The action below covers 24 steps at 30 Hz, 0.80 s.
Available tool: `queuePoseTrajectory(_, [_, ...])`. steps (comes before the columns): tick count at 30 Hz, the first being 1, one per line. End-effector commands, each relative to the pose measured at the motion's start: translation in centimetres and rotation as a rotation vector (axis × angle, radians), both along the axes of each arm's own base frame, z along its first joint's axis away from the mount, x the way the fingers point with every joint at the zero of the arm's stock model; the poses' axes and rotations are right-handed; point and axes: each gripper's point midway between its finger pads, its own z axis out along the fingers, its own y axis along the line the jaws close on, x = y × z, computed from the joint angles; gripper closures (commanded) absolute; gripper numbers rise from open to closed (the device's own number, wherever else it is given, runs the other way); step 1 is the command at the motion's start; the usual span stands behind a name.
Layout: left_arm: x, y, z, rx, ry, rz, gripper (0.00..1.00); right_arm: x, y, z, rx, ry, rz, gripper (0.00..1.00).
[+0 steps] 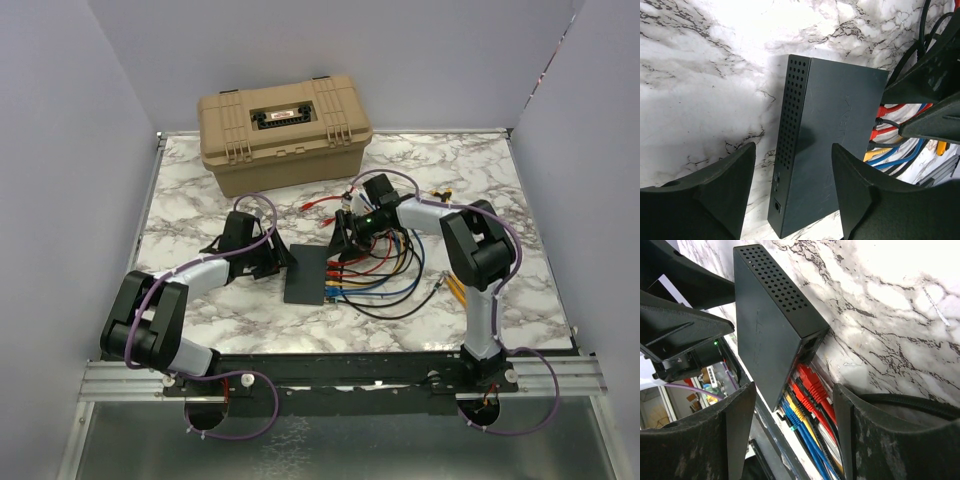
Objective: Pull the plug from the switch port
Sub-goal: Pull the connector from the switch port.
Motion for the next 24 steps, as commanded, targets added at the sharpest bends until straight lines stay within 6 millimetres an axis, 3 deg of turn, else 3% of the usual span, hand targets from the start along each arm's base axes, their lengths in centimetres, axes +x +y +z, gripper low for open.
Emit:
queuePoseTrajectory(1, [-2.4, 0.7, -2.8, 0.031, 0.114, 0.001, 0.37, -0.7, -0.1, -0.3, 0.005, 0.072, 0.028, 0.34])
queuePoseTrajectory(11, [-2.2, 0.8, -3.0, 0.044, 0.115, 0.004, 0.4, -3.1, -0.6, 0.8, 0.023, 0.189, 0.066, 0.35])
queuePoseTrajectory(24, [-2.4, 0.7, -2.8, 0.032, 0.118, 0.015, 0.4, 0.5, -0.8, 4.2, 0.047, -0.041, -0.059, 0.21])
